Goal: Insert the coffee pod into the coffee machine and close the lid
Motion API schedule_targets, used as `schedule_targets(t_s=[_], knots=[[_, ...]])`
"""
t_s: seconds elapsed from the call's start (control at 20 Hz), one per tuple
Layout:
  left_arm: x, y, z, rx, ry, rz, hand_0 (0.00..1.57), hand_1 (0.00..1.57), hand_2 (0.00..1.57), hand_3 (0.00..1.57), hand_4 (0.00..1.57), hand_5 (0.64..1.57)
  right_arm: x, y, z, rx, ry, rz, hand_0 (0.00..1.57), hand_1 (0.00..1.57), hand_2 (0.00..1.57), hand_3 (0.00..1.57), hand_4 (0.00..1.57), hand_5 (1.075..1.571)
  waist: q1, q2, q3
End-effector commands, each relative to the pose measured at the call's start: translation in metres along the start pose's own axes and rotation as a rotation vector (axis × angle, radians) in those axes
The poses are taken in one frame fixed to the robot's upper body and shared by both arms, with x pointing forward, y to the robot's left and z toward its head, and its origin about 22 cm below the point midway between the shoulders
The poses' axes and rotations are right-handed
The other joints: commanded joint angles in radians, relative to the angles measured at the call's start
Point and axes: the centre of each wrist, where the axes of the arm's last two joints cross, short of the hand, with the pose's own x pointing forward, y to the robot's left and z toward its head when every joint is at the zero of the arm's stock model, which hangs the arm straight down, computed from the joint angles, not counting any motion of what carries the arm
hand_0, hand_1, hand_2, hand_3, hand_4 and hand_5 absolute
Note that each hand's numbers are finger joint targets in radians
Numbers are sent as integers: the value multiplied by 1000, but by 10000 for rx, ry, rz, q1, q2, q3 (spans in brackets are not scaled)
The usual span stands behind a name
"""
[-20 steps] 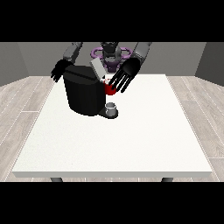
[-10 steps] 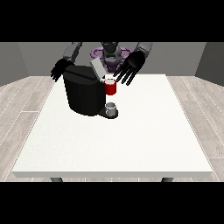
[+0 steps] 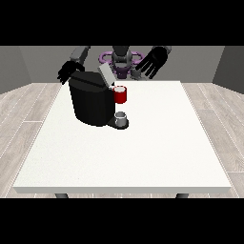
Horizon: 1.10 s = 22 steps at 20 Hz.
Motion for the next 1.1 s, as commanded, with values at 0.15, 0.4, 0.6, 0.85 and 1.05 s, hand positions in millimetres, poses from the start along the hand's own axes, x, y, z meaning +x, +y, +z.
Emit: schedule_targets(t_s=[0.15,0.4,0.6,0.85,1.05], knots=[[-49,-69,26,88,275,4761,0,0,0,0,0,1571,-25,-35,24,-911,1216,100,0,0,0,0,370,1571,953,-1873,-8],[-76,-118,55,401,758,5849,0,0,0,0,0,1571,-21,-29,29,-489,783,721,0,0,0,0,433,1571,1434,-2465,-3],[-106,-138,86,483,1549,6816,0,0,0,0,215,1571,-1,-27,27,552,700,880,0,0,0,0,349,1571,1419,-2965,-6],[-105,-140,89,250,1712,7630,0,0,0,0,0,1571,37,-33,5,1429,-174,1127,0,0,0,0,0,1571,1924,-3260,0],[-113,-172,114,260,2191,8282,0,0,0,0,57,1571,56,-25,1,1882,153,817,0,0,0,0,0,1571,2153,-3739,-1]])
